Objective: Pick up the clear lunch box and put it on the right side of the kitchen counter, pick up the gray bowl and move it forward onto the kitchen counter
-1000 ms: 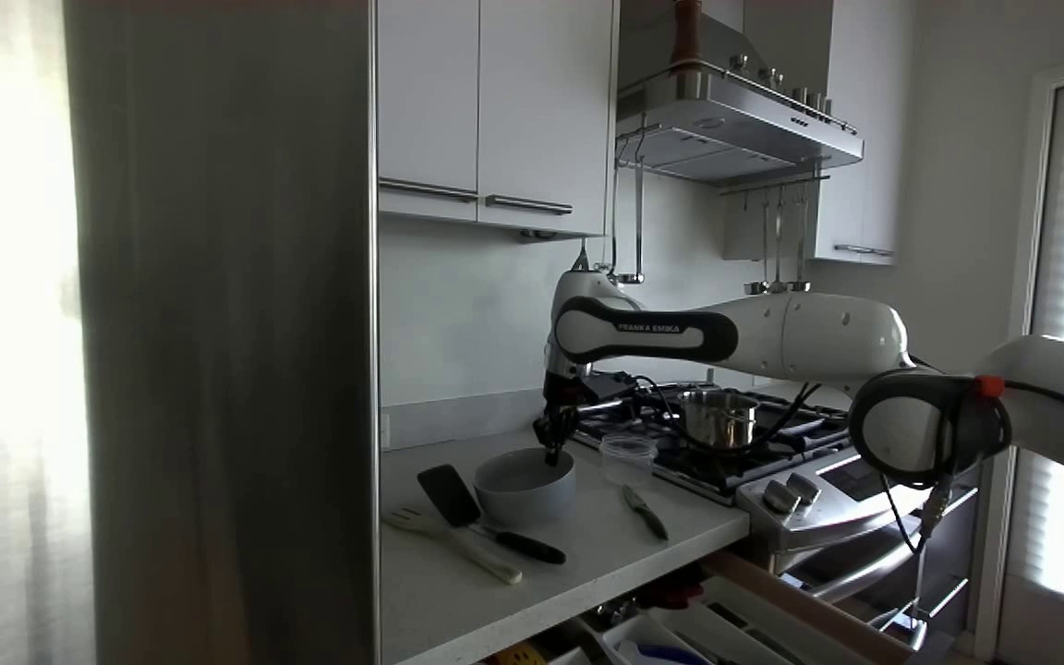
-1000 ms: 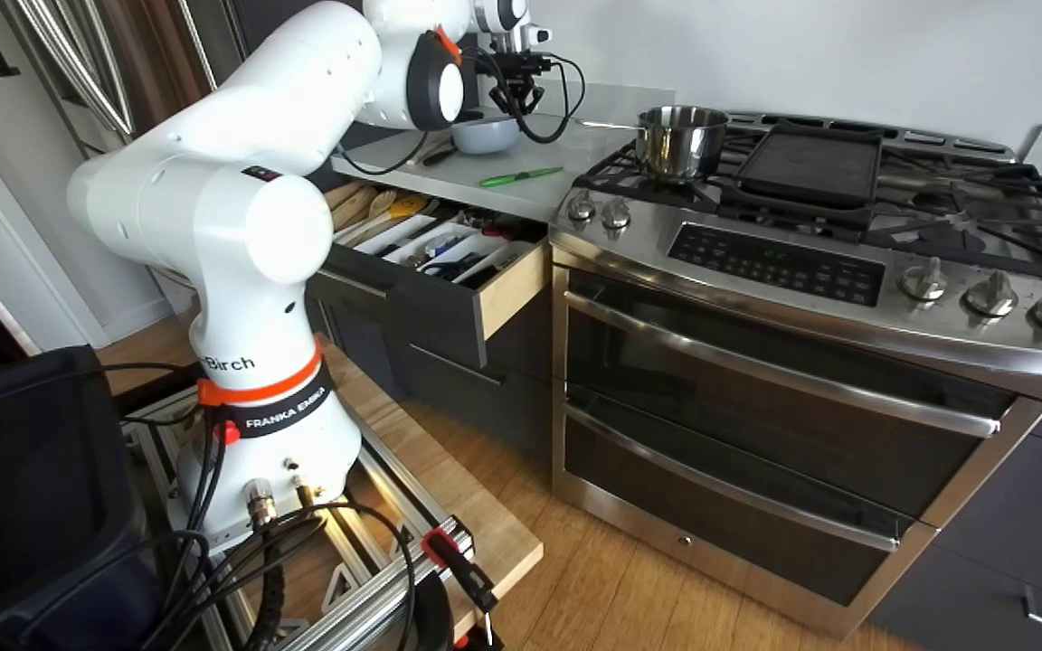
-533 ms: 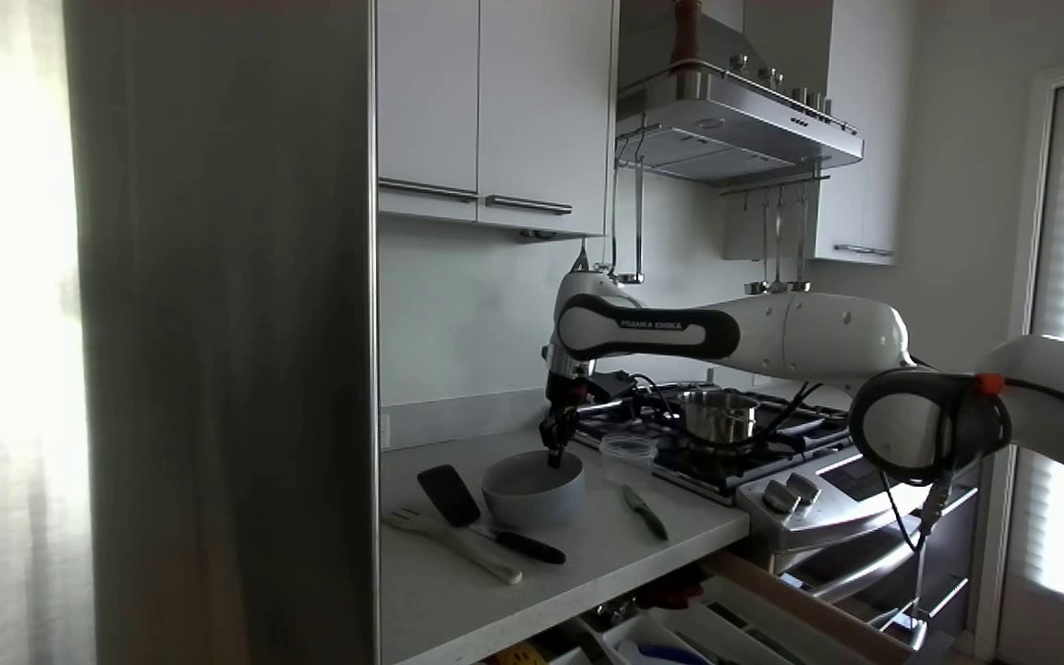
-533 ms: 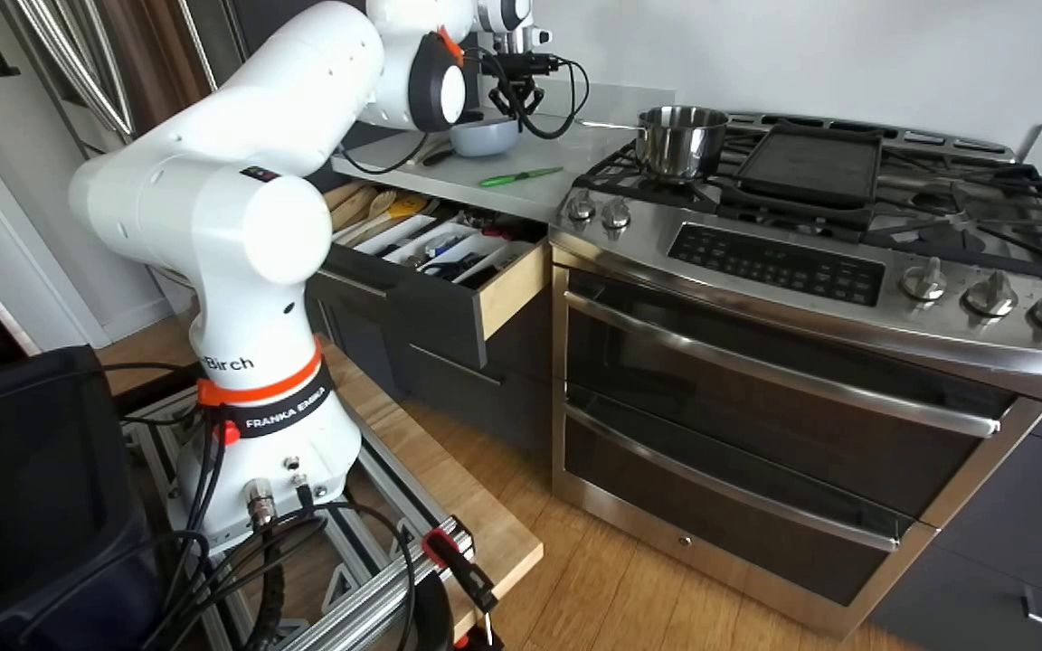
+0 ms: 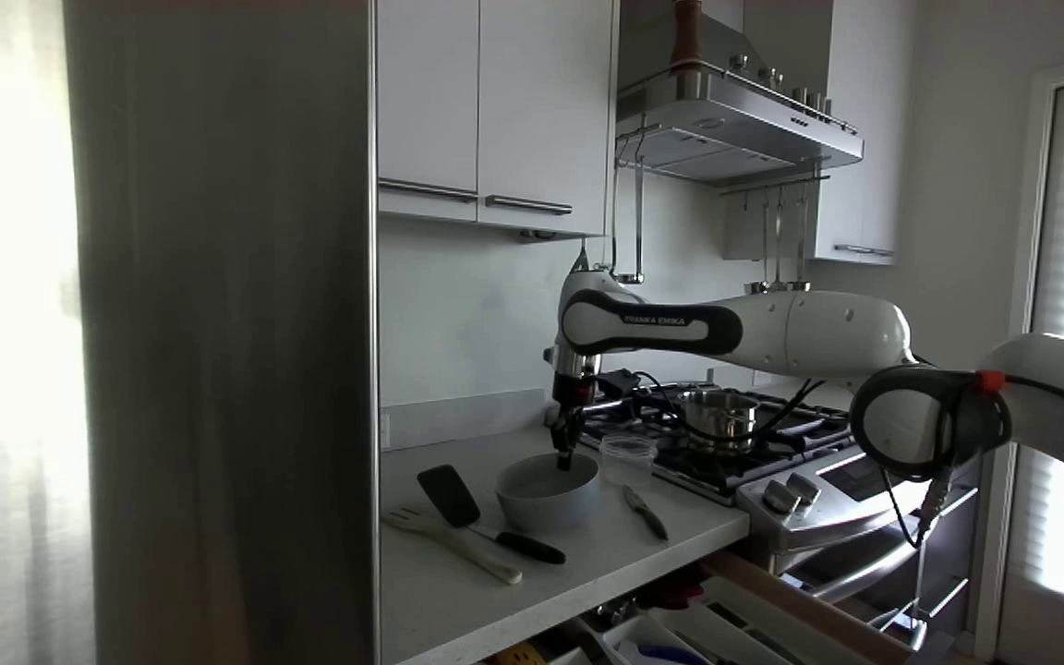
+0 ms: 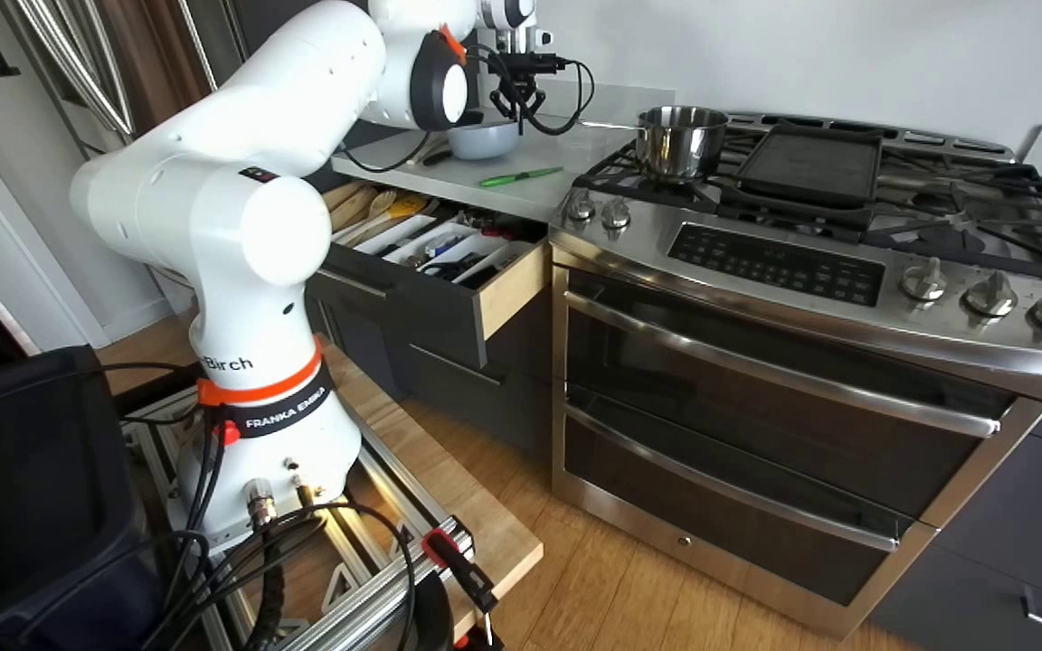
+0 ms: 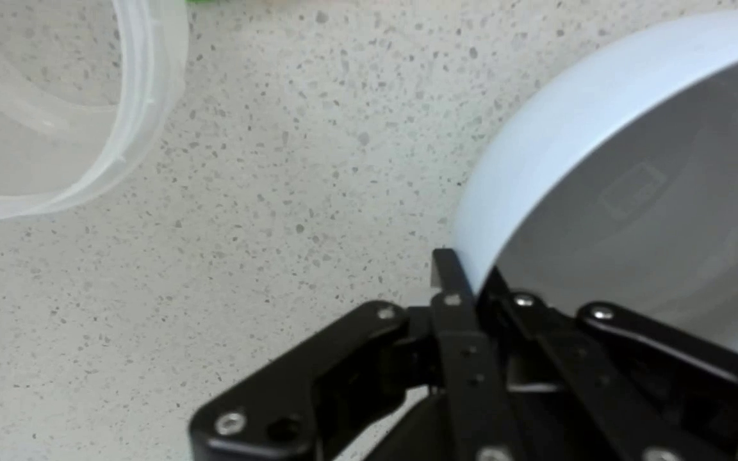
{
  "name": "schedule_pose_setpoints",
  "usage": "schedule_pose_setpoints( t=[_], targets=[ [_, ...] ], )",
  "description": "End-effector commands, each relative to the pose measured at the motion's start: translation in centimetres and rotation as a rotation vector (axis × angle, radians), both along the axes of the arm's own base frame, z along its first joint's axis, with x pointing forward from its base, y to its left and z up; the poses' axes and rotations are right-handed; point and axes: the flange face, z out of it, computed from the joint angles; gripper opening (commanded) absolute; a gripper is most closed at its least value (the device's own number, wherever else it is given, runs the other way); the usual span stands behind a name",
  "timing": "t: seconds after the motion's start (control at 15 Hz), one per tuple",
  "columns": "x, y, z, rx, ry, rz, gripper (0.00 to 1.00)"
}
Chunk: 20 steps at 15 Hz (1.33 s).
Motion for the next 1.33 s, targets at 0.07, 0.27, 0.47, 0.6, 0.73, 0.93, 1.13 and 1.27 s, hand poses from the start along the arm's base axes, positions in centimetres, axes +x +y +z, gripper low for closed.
schedule_pose_setpoints(
  t=[0.07, 0.27, 0.47, 0.6, 0.73, 0.93, 1.13, 1.27],
  targets=[
    [-0.4, -0.9, -0.2, -0.037, 0.057, 0.038, 0.19],
    [-0.6, -1.2, -0.5, -0.057, 0.075, 0.051, 0.20],
    [-0.7, -1.2, -0.3, -0.066, 0.078, 0.057, 0.51],
    [-0.8, -1.2, 0.3, -0.067, 0.072, 0.058, 0.66],
    [-1.0, -1.4, 1.7, -0.061, 0.066, 0.049, 0.80],
    [-1.7, -1.5, 5.5, -0.036, 0.046, 0.028, 0.99],
    [-3.0, -1.8, 10.2, -0.035, 0.015, -0.028, 1.00],
    [-4.3, -2.3, 13.9, -0.051, -0.010, -0.100, 1.00]
  ],
)
